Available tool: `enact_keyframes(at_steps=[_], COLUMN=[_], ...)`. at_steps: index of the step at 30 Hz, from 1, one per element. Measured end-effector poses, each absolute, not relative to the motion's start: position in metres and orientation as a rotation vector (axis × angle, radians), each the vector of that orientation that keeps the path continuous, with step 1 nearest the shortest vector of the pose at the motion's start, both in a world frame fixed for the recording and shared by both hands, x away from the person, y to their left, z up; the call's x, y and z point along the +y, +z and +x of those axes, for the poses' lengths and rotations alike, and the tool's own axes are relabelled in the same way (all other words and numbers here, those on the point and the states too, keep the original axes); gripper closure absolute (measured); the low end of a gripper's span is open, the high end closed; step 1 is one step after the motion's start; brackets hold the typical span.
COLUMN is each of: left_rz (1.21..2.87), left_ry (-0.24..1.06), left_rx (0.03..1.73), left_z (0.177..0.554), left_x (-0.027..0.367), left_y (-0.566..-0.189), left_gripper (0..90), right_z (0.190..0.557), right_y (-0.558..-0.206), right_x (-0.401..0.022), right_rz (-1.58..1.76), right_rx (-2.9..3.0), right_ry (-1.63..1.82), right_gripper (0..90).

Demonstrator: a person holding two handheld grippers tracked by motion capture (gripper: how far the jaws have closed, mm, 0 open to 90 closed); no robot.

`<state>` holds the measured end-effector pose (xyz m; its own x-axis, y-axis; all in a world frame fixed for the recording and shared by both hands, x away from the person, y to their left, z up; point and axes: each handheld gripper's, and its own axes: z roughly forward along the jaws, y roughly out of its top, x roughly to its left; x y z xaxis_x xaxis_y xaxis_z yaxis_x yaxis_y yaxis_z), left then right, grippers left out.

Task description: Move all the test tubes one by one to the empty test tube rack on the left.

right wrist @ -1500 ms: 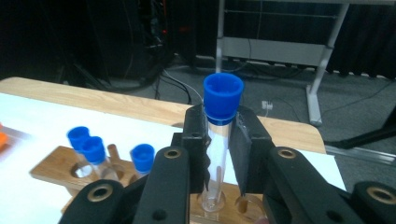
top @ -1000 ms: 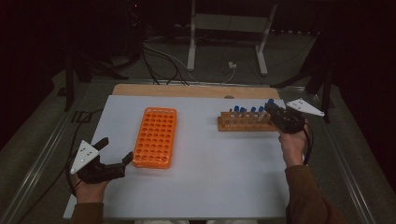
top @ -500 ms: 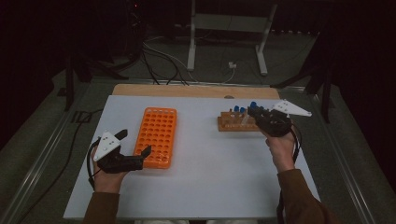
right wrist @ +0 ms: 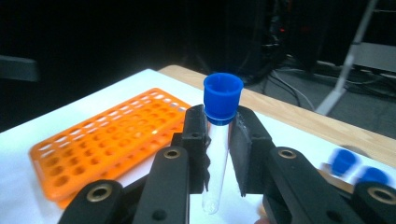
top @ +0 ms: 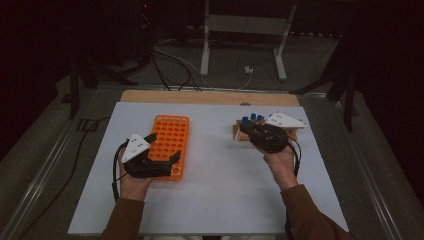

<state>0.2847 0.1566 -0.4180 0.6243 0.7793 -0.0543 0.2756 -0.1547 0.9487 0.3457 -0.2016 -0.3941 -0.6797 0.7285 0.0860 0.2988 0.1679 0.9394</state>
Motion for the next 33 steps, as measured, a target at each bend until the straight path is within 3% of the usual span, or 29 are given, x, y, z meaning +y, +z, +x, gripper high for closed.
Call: enact_keyframes(at_steps=[6, 9, 18, 21, 33], left_rz=[1.742, 1.746, 1.782, 1.798, 1.830], left_ry=[0.537, 0.505, 0.501, 0.500, 0.504], left_rx=[0.829, 0.789, 0.768, 0.766, 0.717], left_z=[0.288, 0.291, 0.298, 0.300, 0.300], left_x=[0.139, 0.131, 0.106, 0.101, 0.096], left_y=[-0.418, -0.418, -0.419, -0.420, -0.421], left_gripper=[8.7, 22.4, 32.5, 43.3, 65.9], right_z=[0.340, 0.337, 0.329, 0.326, 0.322], right_y=[-0.393, -0.394, -0.392, -0.392, -0.394], right_x=[-0.178, -0.167, -0.135, -0.125, -0.109], right_rz=[0.922, 0.896, 0.824, 0.800, 0.775], right_rx=[2.113, 2.138, 2.191, 2.212, 2.252], right_ry=[1.559, 1.565, 1.605, 1.608, 1.637], right_gripper=[76.6, 76.6, 76.5, 76.6, 76.5])
